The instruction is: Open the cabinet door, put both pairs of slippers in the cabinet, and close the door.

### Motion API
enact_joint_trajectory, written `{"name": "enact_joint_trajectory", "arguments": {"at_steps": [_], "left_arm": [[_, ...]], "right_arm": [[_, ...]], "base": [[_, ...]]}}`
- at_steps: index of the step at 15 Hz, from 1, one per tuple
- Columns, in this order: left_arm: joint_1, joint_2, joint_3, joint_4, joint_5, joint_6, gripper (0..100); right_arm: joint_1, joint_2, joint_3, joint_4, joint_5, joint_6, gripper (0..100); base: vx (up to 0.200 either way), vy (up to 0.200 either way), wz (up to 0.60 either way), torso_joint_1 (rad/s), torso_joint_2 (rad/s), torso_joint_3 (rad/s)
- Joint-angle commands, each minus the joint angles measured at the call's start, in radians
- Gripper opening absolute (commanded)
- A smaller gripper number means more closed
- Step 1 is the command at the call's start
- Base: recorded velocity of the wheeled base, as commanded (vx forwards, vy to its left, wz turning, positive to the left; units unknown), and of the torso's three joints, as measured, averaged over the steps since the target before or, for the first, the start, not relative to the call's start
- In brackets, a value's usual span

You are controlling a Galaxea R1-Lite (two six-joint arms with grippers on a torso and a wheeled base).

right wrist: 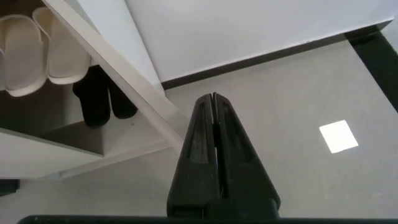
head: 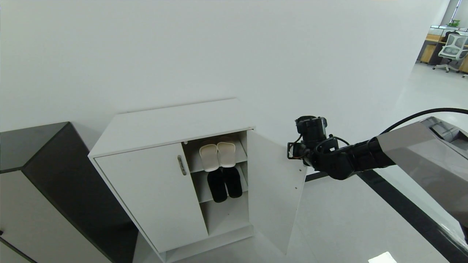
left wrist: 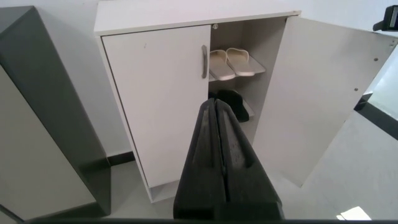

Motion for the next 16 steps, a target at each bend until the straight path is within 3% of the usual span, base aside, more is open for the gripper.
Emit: {"name": "enact_joint_trajectory", "arguments": {"at_steps": [1, 4, 10, 16], "left_arm": [[0.000, 0.000, 0.000, -0.001, 0.001, 0.000, 0], [0.000, 0.002, 0.000, -0.001, 0.001, 0.000, 0], [0.000, 0.002, 0.000, -0.001, -0.001, 0.000, 0], [0.000, 0.000, 0.000, -0.001, 0.001, -0.002, 0]], "right_arm": [[0.004, 0.000, 0.014, -0.001, -0.001, 0.006, 0], [0.029, -0.025, 0.065, -0.002, -0.001, 0.021, 0], [0.205, -0.151, 0.270, -0.077, -0.011, 0.035, 0], [0.371, -0.186, 0.482, -0.332, 0.014, -0.062, 0]], "base": [[0.000, 0.000, 0.00, 0.000, 0.00, 0.000], [0.000, 0.000, 0.00, 0.000, 0.00, 0.000], [0.000, 0.000, 0.00, 0.000, 0.00, 0.000], [0.000, 0.000, 0.00, 0.000, 0.00, 0.000]]}}
